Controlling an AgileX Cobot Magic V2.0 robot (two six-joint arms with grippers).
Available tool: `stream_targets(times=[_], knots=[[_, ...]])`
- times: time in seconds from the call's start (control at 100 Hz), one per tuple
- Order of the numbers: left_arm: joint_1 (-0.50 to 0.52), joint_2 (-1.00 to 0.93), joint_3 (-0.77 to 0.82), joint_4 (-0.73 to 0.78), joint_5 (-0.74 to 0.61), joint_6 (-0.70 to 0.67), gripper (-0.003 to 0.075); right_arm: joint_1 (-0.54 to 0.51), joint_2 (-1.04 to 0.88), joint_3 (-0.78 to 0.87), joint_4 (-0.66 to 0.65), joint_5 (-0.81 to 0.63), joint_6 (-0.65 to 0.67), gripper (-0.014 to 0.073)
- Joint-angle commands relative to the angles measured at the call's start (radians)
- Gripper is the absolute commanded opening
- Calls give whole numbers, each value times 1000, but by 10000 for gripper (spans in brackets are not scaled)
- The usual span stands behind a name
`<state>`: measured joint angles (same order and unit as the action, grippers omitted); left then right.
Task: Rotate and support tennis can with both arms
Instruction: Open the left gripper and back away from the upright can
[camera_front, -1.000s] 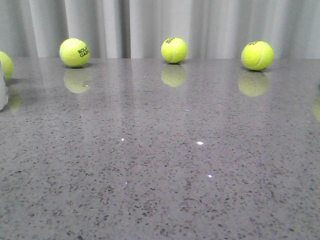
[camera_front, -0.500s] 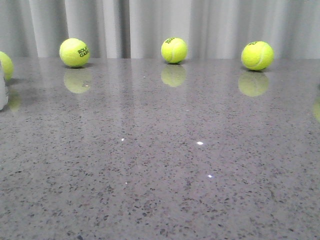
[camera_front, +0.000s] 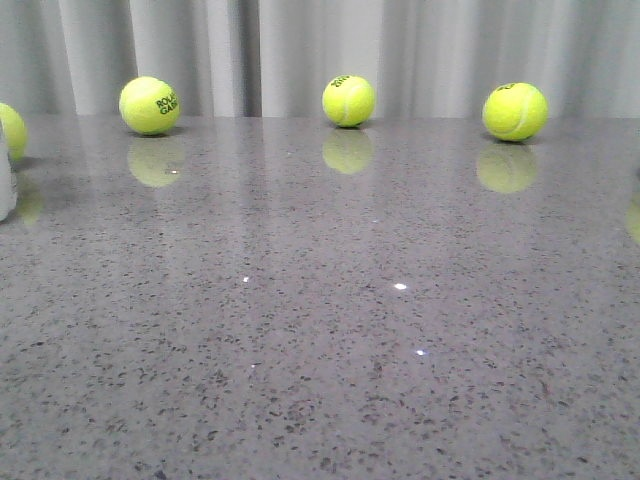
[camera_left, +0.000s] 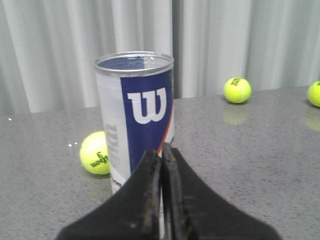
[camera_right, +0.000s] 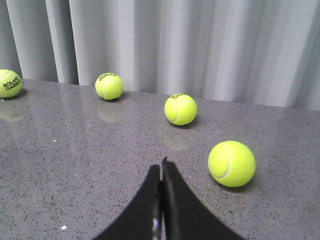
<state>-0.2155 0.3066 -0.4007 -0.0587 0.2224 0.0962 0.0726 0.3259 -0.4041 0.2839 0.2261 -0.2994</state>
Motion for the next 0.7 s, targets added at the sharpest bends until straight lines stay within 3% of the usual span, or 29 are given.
stream_targets(times=[0.0, 0.28, 0.56, 0.69], knots=[[25, 2, 2, 31, -131, -7, -21, -5, 3, -27, 6, -73, -1, -68], [131, -107, 165, 51, -196, -7, -21, -5, 3, -27, 6, -73, -1, -68], [139, -354, 342, 69, -194, -7, -21, -5, 3, -27, 6, -73, -1, -68], [142, -343, 385, 83, -222, -7, -21, -5, 6, -27, 6, -71, -1, -68]])
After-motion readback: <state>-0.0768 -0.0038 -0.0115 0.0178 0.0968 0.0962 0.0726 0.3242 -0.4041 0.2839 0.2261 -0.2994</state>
